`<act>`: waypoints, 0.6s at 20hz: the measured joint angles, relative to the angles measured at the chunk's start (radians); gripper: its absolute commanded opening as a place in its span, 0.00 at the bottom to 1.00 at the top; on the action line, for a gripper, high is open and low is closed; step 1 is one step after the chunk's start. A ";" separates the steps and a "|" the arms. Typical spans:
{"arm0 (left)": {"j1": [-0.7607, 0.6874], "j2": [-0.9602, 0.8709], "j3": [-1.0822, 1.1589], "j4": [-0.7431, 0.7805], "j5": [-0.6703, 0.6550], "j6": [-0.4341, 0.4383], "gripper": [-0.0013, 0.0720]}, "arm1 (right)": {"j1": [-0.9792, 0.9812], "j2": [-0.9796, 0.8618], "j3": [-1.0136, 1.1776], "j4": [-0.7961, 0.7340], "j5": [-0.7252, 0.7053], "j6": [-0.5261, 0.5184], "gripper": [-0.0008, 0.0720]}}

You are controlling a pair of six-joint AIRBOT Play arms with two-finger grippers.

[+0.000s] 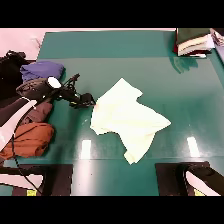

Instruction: Fold the shirts.

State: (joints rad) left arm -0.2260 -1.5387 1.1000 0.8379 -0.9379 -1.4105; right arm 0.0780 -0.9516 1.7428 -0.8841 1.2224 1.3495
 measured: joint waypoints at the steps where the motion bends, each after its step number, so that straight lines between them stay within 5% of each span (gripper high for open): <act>1: -0.013 -0.004 -0.005 -0.018 0.011 0.008 0.89 | 0.000 0.000 0.000 0.000 0.000 0.000 0.04; 2: -0.028 -0.007 -0.010 -0.032 0.021 0.014 0.89 | 0.000 0.000 0.000 0.000 0.000 0.000 0.04; 3: -0.043 -0.010 -0.012 -0.039 0.035 0.019 0.73 | 0.000 0.000 0.000 0.000 0.000 0.000 0.04; 5: -0.075 -0.014 -0.017 -0.041 0.064 0.025 0.06 | 0.000 0.000 0.000 0.000 0.005 0.000 0.04; 12: -0.035 0.034 0.077 -0.043 0.077 0.030 0.05 | 0.000 0.022 -0.083 -0.152 0.156 0.041 0.04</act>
State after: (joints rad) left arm -0.2615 -1.5043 1.1770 0.7952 -0.8608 -1.3804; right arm 0.0780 -0.9295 1.6600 -1.0363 1.3785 1.3907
